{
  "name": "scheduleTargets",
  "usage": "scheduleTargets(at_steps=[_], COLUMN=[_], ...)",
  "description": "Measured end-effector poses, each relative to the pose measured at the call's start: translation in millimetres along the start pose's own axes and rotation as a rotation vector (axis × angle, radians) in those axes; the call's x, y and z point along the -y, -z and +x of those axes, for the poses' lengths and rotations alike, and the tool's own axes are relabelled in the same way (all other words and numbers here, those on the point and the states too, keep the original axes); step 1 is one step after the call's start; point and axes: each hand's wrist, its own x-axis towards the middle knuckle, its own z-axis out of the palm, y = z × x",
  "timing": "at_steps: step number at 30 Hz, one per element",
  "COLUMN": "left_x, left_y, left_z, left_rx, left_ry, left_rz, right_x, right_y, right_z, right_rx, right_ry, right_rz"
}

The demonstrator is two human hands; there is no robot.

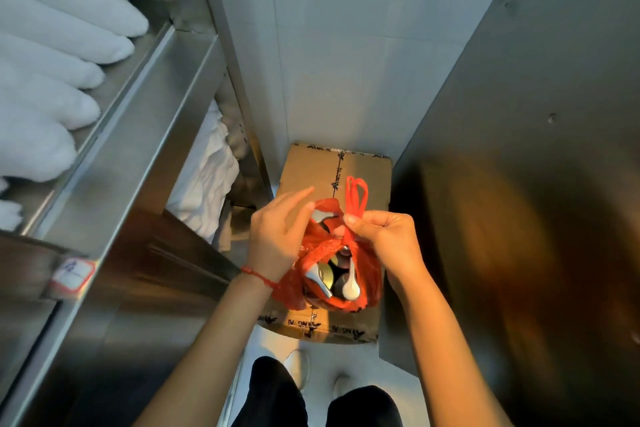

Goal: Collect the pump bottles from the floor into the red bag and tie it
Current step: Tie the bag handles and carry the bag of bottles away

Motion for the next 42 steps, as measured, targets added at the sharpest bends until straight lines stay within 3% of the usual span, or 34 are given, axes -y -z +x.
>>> scheduleTargets(at_steps=[6,13,29,42], left_x=[-11,-34,-62,-110], left_y=[6,10,52,65], left_z=[-65,-143,-311,-461], left_rx=[-0.043,-0.187,-0.326,-0.490], left_ry=[-0.017,0.131,0.426,0.711], left_rz=[0.279,0.455,0.605,0.697], right_x=[-9,-20,-65,-111], right_y=[1,1,-13,-39], right_z=[-32,-71,-178,-274], right_rx=[0.034,0.135,0.347,0.661], right_ry=[-0.046,-0.032,-0.058,-0.094], right_rz=[-0.015,-0.080,-0.188,-0.281])
